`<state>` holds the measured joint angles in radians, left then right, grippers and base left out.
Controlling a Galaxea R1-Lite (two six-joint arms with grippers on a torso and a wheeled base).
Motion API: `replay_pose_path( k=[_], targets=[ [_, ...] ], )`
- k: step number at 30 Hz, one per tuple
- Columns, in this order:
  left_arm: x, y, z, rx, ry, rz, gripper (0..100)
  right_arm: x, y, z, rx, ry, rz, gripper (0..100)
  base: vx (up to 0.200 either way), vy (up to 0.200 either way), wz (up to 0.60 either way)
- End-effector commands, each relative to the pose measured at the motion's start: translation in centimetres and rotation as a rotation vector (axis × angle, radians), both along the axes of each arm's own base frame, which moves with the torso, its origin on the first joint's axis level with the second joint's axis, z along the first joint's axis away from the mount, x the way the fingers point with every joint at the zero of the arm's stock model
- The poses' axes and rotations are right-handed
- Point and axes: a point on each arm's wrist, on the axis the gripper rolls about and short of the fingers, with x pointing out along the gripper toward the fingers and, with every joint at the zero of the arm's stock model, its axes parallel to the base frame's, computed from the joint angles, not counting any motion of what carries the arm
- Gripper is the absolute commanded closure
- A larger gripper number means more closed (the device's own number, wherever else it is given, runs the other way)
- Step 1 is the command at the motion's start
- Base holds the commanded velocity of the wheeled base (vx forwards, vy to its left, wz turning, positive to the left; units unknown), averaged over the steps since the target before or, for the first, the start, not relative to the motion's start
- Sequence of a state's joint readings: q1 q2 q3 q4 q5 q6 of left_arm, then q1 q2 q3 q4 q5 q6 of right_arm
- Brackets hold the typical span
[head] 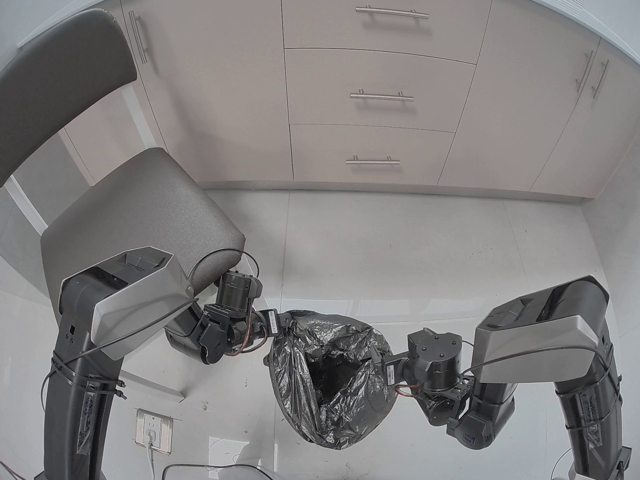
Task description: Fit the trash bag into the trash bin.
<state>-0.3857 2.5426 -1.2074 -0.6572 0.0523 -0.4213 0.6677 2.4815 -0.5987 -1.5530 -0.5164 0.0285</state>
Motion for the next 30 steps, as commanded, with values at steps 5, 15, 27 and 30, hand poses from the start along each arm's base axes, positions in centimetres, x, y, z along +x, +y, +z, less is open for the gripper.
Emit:
replay_pose_path(
  k=[5, 15, 27, 30],
  targets=[
    [-0.1, 0.0, 0.1, -0.002, -0.003, 0.004, 0, 0.2, 0.5, -3.6, -0.040, 0.045, 0.009, 0, 0.000, 0.000, 0.00],
    [-0.8, -0.2, 0.3, -0.004, 0.008, -0.012, 0, 1.0, 0.1, -5.1, -0.050, 0.056, -0.009, 0, 0.000, 0.000, 0.00],
    [-3.8, -3.8, 0.4, 0.035, 0.022, -0.102, 0, 1.0, 0.1, -5.1, -0.052, 0.056, -0.009, 0, 0.000, 0.000, 0.00],
    [-4.1, -4.3, 0.7, 0.049, -0.028, -0.075, 0, 1.6, -0.2, -5.0, -0.044, 0.046, -0.026, 0, 0.000, 0.000, 0.00]
  ],
)
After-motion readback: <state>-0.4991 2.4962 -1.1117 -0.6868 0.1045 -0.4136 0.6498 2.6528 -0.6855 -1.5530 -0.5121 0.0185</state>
